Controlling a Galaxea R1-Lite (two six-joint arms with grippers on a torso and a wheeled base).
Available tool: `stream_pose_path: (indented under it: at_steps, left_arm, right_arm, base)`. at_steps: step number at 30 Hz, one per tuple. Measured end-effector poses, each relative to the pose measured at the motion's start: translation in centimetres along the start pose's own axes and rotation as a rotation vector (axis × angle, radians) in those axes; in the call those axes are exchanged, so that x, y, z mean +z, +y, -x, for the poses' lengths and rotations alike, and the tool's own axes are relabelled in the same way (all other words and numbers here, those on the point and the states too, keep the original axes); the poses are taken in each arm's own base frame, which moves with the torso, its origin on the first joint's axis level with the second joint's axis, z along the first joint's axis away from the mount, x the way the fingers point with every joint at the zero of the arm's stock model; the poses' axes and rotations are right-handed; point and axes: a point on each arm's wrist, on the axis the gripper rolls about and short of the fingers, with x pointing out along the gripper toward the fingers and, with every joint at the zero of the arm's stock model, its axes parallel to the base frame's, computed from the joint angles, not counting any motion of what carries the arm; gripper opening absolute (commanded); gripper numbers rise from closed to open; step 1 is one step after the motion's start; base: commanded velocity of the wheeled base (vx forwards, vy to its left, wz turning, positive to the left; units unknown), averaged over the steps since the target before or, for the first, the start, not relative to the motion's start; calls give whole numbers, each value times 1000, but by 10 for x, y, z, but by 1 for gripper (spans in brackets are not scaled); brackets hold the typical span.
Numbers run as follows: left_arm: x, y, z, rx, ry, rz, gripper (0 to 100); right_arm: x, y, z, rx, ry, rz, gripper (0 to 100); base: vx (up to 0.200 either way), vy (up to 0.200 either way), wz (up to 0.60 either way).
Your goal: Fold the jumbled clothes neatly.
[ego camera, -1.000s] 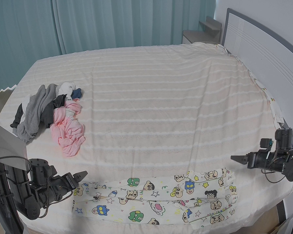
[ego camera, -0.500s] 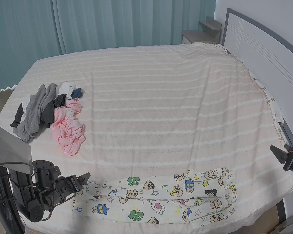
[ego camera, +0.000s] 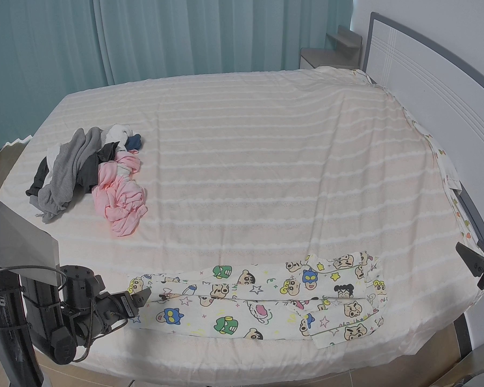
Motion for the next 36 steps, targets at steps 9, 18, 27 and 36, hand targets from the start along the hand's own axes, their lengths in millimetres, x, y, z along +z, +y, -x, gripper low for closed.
stream_pose_path:
  at_steps: [9,18,27,36]
  left_arm:
    - [10,20,-29,-94,103,-45,100]
    - [37,21,-70,-71,182,-107,100]
    - [53,17,-93,-88,155,-146,100]
    - [42,17,-101,-113,195,-148,100]
  right_arm:
    - [-2,1,2,8,6,0,100]
    - [-6,4,2,31,25,3,100]
    - [-10,6,2,54,43,3,100]
    - [-11,6,2,58,48,2,100]
  base:
    - [0,0,0]
    - [0,0,0]
    - [0,0,0]
    - [0,0,0]
